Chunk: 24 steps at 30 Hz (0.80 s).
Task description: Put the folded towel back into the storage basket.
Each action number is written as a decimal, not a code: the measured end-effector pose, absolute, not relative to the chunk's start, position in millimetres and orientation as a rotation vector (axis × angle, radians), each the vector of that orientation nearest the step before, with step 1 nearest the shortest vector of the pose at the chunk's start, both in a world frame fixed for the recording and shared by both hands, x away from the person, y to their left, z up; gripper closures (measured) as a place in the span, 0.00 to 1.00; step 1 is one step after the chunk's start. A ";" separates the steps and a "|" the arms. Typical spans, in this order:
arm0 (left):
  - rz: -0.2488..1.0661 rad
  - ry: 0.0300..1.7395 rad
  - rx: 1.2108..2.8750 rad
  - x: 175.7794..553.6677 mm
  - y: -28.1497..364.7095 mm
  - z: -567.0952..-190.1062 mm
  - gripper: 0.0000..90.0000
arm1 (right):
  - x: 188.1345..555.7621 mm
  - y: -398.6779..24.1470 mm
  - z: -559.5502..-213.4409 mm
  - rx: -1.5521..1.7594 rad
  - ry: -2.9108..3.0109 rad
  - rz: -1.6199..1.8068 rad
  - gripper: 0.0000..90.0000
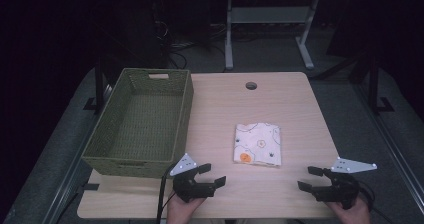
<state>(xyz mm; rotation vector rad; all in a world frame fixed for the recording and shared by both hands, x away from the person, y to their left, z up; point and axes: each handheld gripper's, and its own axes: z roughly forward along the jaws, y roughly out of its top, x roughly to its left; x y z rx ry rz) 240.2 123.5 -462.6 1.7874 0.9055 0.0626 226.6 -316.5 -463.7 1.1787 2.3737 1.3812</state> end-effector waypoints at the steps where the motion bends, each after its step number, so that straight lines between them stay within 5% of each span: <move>1: 0.062 0.903 1.787 240.2 122.7 -462.6 0.26 | 227.0 -316.1 -463.9 1.176 2.375 1.381 0.27; 24: 0.061 0.843 1.797 250.9 94.0 -441.8 0.26 | 249.4 -306.9 -454.1 1.209 2.397 1.366 0.26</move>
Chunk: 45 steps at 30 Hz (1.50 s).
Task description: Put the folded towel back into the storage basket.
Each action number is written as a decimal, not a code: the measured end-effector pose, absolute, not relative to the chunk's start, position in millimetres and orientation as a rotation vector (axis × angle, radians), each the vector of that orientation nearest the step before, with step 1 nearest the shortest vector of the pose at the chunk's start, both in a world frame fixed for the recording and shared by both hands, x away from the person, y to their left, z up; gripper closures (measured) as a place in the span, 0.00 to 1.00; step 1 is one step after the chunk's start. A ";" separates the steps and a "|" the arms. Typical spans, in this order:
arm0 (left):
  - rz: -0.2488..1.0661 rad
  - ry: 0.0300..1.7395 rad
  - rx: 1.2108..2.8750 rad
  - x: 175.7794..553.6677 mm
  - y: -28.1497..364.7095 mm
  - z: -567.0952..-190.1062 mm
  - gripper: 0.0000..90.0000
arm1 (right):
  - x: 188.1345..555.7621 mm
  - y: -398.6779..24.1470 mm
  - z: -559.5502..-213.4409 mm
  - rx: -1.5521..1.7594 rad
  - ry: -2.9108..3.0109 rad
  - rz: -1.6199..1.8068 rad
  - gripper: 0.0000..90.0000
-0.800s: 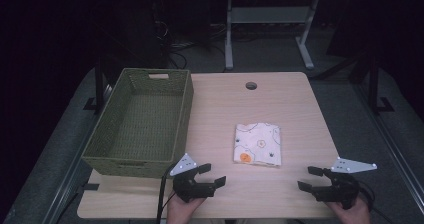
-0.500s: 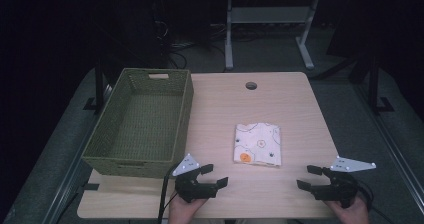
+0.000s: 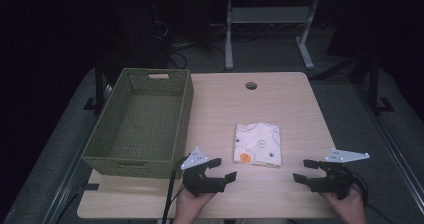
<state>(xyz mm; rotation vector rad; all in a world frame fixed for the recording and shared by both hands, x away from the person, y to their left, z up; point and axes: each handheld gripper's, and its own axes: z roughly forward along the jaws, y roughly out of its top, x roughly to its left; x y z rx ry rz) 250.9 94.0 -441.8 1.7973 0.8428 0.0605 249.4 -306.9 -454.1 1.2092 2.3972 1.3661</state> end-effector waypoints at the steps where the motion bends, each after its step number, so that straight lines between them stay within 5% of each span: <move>1: 0.064 0.844 1.801 252.2 92.5 -440.8 0.26 | 252.3 -308.1 -453.3 1.210 2.396 1.369 0.26; 45: 0.017 0.968 1.848 314.1 47.6 -435.7 0.30 | 328.4 -297.4 -421.5 1.300 2.515 1.341 0.28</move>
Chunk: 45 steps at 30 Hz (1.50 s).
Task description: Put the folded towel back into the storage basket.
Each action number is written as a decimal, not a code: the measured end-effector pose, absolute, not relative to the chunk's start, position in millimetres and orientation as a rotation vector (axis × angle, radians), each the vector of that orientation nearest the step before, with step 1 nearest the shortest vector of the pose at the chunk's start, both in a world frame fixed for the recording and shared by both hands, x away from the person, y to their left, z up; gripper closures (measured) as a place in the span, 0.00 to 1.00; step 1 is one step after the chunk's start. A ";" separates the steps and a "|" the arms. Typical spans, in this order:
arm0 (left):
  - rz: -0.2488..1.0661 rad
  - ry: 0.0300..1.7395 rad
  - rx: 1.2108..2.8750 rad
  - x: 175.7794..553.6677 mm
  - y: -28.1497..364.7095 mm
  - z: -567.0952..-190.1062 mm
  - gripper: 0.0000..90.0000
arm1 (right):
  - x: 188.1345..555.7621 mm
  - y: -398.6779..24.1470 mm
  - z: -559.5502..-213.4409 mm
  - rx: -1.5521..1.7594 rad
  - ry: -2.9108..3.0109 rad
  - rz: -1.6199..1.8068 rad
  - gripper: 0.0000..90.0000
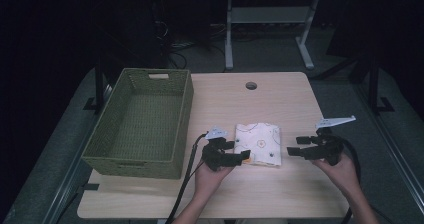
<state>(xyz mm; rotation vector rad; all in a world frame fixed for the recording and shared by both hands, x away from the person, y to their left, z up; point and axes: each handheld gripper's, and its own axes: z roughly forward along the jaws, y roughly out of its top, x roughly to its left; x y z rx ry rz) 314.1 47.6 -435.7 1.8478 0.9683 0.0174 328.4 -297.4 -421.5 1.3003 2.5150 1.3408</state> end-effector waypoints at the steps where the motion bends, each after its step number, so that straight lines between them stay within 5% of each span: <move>1: 0.018 0.969 1.847 315.4 46.9 -435.0 0.30 | 330.6 -295.4 -420.7 1.297 2.520 1.327 0.28; 23: -0.054 1.050 1.884 336.3 40.4 -441.1 0.35 | 377.8 -274.7 -410.7 1.332 2.554 1.299 0.32; 45: -0.071 1.133 1.938 341.6 41.2 -454.6 0.39 | 413.3 -264.5 -439.0 1.454 2.558 1.179 0.42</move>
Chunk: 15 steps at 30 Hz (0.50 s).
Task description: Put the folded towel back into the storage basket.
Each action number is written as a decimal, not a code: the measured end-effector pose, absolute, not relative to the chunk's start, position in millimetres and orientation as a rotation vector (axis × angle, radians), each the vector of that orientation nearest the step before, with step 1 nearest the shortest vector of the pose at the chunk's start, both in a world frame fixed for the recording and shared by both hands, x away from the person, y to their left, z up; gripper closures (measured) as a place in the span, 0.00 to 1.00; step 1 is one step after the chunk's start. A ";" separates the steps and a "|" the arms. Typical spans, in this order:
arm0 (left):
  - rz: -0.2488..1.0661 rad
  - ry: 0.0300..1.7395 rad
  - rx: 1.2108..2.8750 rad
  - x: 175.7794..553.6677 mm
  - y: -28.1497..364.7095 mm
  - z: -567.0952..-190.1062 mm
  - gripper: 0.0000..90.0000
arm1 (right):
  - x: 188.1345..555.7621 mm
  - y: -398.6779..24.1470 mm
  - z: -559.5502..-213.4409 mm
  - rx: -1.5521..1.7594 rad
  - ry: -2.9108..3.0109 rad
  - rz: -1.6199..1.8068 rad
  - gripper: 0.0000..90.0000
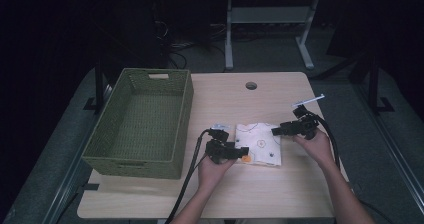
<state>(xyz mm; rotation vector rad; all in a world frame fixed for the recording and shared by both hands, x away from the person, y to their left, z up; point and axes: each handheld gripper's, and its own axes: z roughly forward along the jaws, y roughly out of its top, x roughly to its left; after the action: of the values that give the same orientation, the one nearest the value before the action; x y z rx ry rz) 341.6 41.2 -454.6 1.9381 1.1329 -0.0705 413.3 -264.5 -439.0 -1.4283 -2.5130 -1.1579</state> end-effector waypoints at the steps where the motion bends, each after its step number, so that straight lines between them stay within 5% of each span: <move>1: -0.071 1.133 1.938 341.6 41.2 -454.6 0.39 | 413.3 -264.5 -439.0 -1.428 -2.513 -1.158 0.42; 15: -0.070 1.166 1.960 343.3 38.3 -462.4 0.43 | 424.9 -252.9 -438.7 -1.446 -2.572 -1.110 0.48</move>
<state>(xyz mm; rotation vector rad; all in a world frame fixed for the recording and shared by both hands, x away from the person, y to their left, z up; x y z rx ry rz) 343.3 38.3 -462.4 1.9605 1.1665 -0.0699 424.9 -252.9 -438.7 -1.4462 -2.5715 -1.1098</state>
